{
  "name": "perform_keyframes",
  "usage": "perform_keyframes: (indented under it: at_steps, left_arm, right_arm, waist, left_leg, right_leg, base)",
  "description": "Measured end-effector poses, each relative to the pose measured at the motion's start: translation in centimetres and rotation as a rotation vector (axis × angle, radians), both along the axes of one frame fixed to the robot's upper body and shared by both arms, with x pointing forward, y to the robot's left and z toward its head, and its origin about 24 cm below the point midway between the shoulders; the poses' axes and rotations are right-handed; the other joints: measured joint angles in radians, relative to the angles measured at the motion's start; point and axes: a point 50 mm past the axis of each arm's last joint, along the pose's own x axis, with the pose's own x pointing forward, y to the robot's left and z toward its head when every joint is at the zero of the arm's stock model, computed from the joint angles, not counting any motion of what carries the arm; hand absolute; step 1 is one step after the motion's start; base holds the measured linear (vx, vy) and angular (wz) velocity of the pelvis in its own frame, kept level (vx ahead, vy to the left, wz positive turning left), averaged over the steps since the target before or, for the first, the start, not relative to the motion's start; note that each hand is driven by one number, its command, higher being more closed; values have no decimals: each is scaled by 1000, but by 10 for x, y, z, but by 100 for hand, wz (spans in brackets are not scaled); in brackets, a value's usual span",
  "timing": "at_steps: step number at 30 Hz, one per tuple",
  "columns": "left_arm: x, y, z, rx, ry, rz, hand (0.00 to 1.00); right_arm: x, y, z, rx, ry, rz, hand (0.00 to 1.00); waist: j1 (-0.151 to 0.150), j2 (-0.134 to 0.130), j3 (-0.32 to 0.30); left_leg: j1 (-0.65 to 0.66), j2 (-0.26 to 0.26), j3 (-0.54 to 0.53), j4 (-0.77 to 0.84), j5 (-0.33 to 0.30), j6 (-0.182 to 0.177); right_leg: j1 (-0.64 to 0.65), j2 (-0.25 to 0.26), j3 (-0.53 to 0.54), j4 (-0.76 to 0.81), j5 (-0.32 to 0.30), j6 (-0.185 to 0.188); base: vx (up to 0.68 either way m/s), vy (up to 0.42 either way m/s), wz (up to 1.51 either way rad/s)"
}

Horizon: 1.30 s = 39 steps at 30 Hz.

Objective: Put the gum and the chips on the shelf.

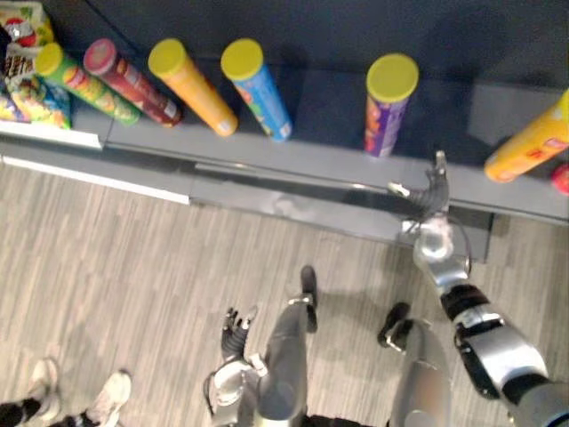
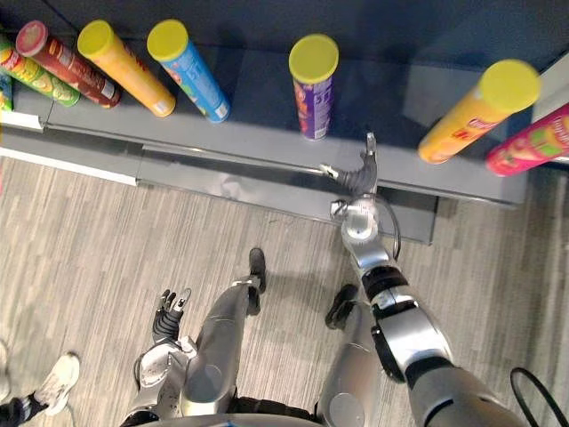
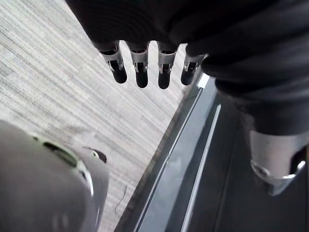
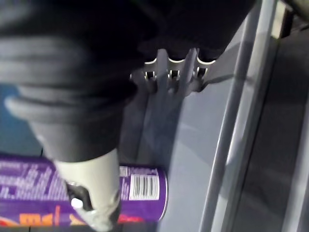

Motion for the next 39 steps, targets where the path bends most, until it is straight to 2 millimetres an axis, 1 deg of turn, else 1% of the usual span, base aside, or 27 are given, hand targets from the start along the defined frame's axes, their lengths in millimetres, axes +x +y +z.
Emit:
perform_keyframes:
  at_steps: [1, 2, 3, 4, 5, 6, 7, 9, 10, 11, 12, 13, 14, 15, 17, 19, 20, 22, 25, 26, 28, 30, 31, 32, 34, 35, 39]
  left_arm:
    - [-2, 2, -3, -8, 23, -30, 0]
    - [-3, 3, -5, -16, 35, -49, 0]
    - [-7, 4, -9, -39, 53, -73, 0]
    - [-12, 8, -13, -53, 80, -93, 0]
    - [-14, 11, -14, -53, 95, -102, 0]
    - [-18, 13, -17, -59, 116, -120, 0]
    - [-20, 15, -18, -60, 126, -123, 0]
    - [-33, 19, -26, -69, 185, -134, 0]
    - [-36, 19, -28, -73, 199, -135, 0]
    - [-47, 21, -32, -75, 229, -128, 0]
    - [-51, 22, -34, -75, 243, -126, 0]
    - [-59, 24, -37, -76, 267, -118, 0]
    - [-62, 25, -38, -77, 277, -111, 0]
    - [-68, 26, -40, -79, 299, -101, 0]
    - [-74, 27, -43, -82, 320, -91, 0]
    - [-82, 29, -46, -87, 350, -70, 0]
    - [-86, 31, -46, -88, 356, -63, 0]
    - [-96, 33, -49, -98, 379, -34, 0]
    - [-105, 35, -53, -115, 407, 4, 0]
    - [-108, 34, -54, -120, 416, 12, 0]
    - [-113, 34, -55, -131, 429, 37, 0]
    - [-118, 33, -57, -146, 445, 76, 0]
    - [-120, 32, -58, -152, 451, 84, 0]
    - [-124, 31, -60, -164, 463, 114, 0]
    - [-128, 30, -61, -178, 476, 148, 0]
    - [-130, 29, -62, -193, 481, 172, 0]
    - [-136, 28, -64, -224, 489, 227, 0]
  right_arm:
    - [-8, -2, -16, 19, 43, 1, 0]
    - [-12, -3, -23, 24, 65, 4, 0]
    - [-21, -4, -37, 34, 101, 10, 0]
    - [-30, -3, -47, 45, 124, 30, 0]
    - [-34, -2, -50, 48, 130, 42, 0]
    - [-42, -1, -55, 40, 137, 77, 0]
    - [-47, -1, -58, 37, 140, 93, 0]
    - [-74, -5, -87, 39, 253, 134, 0]
    - [-83, -7, -96, 42, 289, 144, 0]
    - [-105, -6, -115, 50, 372, 190, 0]
    - [-115, -5, -123, 54, 407, 213, 0]
    - [-132, -2, -135, 66, 470, 251, 0]
    - [-139, 0, -141, 72, 499, 271, 0]
    - [-158, 5, -156, 98, 581, 316, 0]
    - [-178, 8, -170, 133, 667, 340, 0]
    - [-210, 11, -193, 189, 807, 342, 0]
    - [-216, 12, -199, 204, 846, 336, 0]
    - [-240, 7, -218, 258, 975, 277, 0]
    - [-253, -9, -227, 348, 1013, 138, 0]
    - [-255, -11, -229, 352, 1022, 121, 0]
    - [-267, -22, -235, 351, 1060, 39, 0]
    - [-290, -30, -245, 347, 1153, -76, 0]
    - [-296, -31, -247, 357, 1173, -102, 0]
    - [-307, -33, -250, 395, 1211, -155, 0]
    - [-317, -34, -253, 483, 1228, -237, 0]
    - [-325, -33, -255, 561, 1236, -299, 0]
    - [-338, -32, -258, 760, 1199, -465, 0]
  waist:
    - [-1, -14, -8]
    - [-2, -20, -13]
    - [-7, -31, -24]
    - [-24, -40, -29]
    - [-28, -43, -32]
    - [-47, -47, -39]
    - [-52, -50, -42]
    - [-58, -66, -102]
    - [-62, -70, -116]
    - [-80, -80, -149]
    - [-87, -83, -164]
    - [-98, -89, -194]
    - [-105, -93, -206]
    - [-108, -100, -231]
    - [-110, -104, -254]
    - [-122, -108, -288]
    - [-127, -110, -297]
    - [-139, -108, -316]
    - [-148, -97, -334]
    - [-153, -96, -337]
    - [-158, -92, -357]
    - [-158, -86, -361]
    - [-158, -84, -365]
    - [-159, -77, -370]
    - [-160, -70, -371]
    - [-160, -67, -373]
    - [-160, -67, -374]
  left_leg:
    - [47, 4, 10, -36, 6, -3]
    - [72, 5, 19, -56, 9, -5]
    - [120, 5, 25, -98, 20, -7]
    - [169, 5, 28, -144, 33, -9]
    - [191, 5, 30, -166, 40, -12]
    - [218, 10, 36, -193, 46, -16]
    - [230, 12, 43, -203, 49, -15]
    - [272, 13, 70, -247, 51, -15]
    - [287, 11, 76, -258, 51, -15]
    - [326, 3, 85, -288, 50, -15]
    - [340, -1, 89, -301, 50, -16]
    - [363, -6, 105, -321, 49, -17]
    - [375, -9, 111, -329, 47, -19]
    - [408, -13, 131, -347, 44, -22]
    - [437, -15, 141, -363, 41, -25]
    - [471, -16, 148, -378, 37, -29]
    - [478, -16, 155, -378, 33, -31]
    - [509, -17, 167, -378, 23, -37]
    - [539, -13, 188, -379, 15, -41]
    - [545, -12, 188, -380, 14, -42]
    - [547, -11, 185, -384, 12, -44]
    - [565, -10, 183, -385, 8, -48]
    - [567, -10, 182, -385, 6, -49]
    - [571, -11, 183, -386, 4, -47]
    - [575, -12, 183, -386, 2, -46]
    - [577, -12, 183, -386, 0, -46]
    - [580, -12, 180, -386, -2, -47]
  right_leg:
    - [42, 13, 0, -37, 11, 3]
    - [62, 18, 1, -55, 14, 4]
    - [103, 28, 1, -94, 24, 9]
    - [147, 43, 0, -137, 37, 12]
    - [166, 50, 0, -161, 48, 14]
    - [198, 66, 0, -205, 67, 18]
    - [211, 73, 1, -226, 78, 18]
    - [247, 94, 21, -306, 110, 29]
    - [262, 96, 24, -324, 115, 33]
    - [301, 101, 31, -366, 124, 43]
    - [313, 101, 34, -380, 126, 47]
    - [329, 101, 43, -402, 131, 55]
    - [336, 102, 47, -412, 135, 56]
    - [359, 105, 62, -434, 142, 60]
    - [382, 109, 71, -455, 144, 64]
    - [417, 114, 73, -478, 145, 66]
    - [422, 115, 74, -481, 145, 66]
    - [451, 120, 86, -494, 146, 66]
    - [475, 128, 98, -515, 151, 65]
    - [484, 130, 97, -521, 152, 65]
    - [494, 133, 95, -534, 156, 65]
    - [523, 135, 91, -549, 157, 66]
    - [525, 135, 91, -550, 157, 66]
    - [528, 136, 90, -552, 157, 66]
    - [537, 139, 88, -563, 160, 69]
    - [541, 141, 88, -567, 161, 69]
    - [556, 143, 85, -581, 166, 67]
  base:
    - [112, -29, -19]
    - [113, -19, -24]
    - [120, -11, -18]
    - [138, -10, -17]
    - [117, -4, -16]
    - [107, 12, -16]
    - [110, 31, -33]
    - [127, 47, -34]
    - [155, 59, -19]
    - [160, 58, -13]
    - [148, 57, -18]
    - [117, 46, -19]
    - [166, 63, -34]
    - [132, 47, -32]
    - [114, 34, -20]
    - [102, 17, -6]
    - [84, 10, -16]
    - [73, 10, -19]
    - [41, 2, -19]
    - [0, 0, 0]
    - [27, -2, 5]
    - [32, -3, 4]
    - [0, 0, 0]
    - [24, 1, -4]
    - [0, 0, 0]
    - [0, 0, 0]
    - [34, 1, 3]
